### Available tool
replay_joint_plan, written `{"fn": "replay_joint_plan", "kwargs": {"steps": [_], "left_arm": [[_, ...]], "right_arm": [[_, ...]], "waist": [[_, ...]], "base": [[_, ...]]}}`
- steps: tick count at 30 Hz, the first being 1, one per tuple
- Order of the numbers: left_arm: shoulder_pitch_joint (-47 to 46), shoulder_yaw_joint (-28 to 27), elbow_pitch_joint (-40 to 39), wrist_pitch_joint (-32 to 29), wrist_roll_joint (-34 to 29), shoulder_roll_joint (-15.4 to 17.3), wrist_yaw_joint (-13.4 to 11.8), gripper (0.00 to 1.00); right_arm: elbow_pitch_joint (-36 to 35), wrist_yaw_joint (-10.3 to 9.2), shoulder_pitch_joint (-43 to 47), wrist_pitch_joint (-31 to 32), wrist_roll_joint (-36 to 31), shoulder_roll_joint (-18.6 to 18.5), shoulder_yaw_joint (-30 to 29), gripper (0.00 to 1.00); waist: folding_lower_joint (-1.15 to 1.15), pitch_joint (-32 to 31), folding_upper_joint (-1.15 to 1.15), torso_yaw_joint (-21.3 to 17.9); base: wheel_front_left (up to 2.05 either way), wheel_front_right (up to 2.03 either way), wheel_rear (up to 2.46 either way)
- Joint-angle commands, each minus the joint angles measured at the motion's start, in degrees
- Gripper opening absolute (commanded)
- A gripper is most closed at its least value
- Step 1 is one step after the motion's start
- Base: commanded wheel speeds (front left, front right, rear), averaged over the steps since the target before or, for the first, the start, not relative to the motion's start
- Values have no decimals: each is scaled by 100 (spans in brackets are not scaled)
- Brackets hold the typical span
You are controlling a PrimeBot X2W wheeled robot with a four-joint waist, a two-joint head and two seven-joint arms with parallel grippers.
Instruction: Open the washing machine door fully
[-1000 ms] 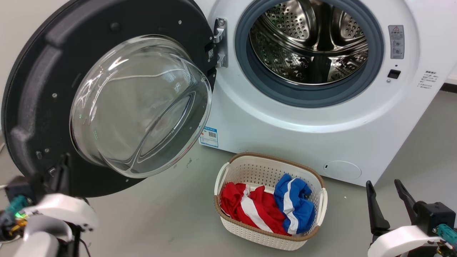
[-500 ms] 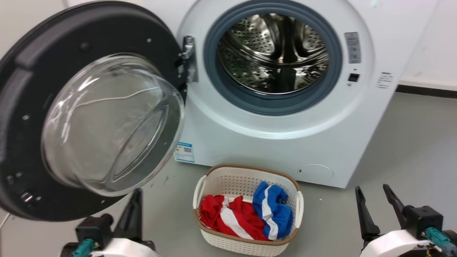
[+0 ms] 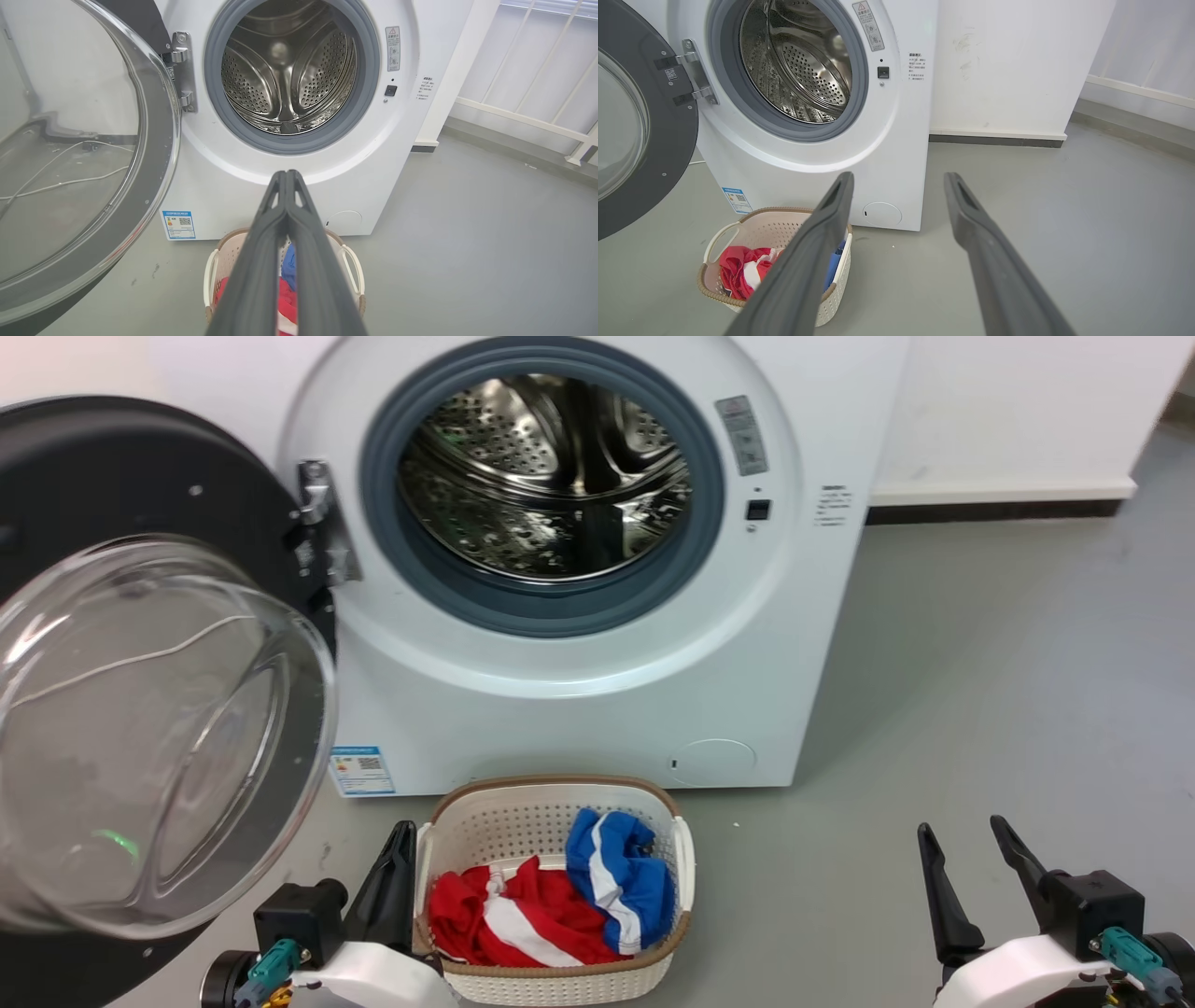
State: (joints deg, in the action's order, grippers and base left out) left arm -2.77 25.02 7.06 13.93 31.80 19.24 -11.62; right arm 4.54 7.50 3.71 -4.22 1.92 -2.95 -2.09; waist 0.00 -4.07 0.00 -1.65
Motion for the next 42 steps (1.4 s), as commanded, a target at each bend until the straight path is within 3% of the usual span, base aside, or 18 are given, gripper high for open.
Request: {"fn": "replay_joint_plan", "kwargs": {"steps": [1, 4, 6, 8, 42], "left_arm": [[-69, -15, 83, 34, -6, -48, 2, 0], [-104, -30, 171, 64, -36, -72, 11, 44], [-100, -45, 220, 78, -43, -87, -3, 84], [-95, -59, 261, 94, -79, -78, -21, 100], [15, -213, 242, 131, -320, 106, -129, 100]], "right_arm": [[-20, -2, 42, 2, -24, 12, 28, 100], [-27, -2, 17, 4, -7, 12, 44, 100], [-32, -2, -5, 3, 10, 12, 32, 100], [-27, -2, -32, -1, 20, 12, 48, 100], [30, -2, -24, -104, 114, 12, 38, 100]], "waist": [[0, 50, 0, -189], [0, 68, 0, -234], [0, 77, 0, -225], [0, 74, 0, -200], [0, 91, 0, -17]], "base": [[0, 0, 0], [0, 0, 0], [0, 0, 0], [0, 0, 0], [0, 0, 0]]}}
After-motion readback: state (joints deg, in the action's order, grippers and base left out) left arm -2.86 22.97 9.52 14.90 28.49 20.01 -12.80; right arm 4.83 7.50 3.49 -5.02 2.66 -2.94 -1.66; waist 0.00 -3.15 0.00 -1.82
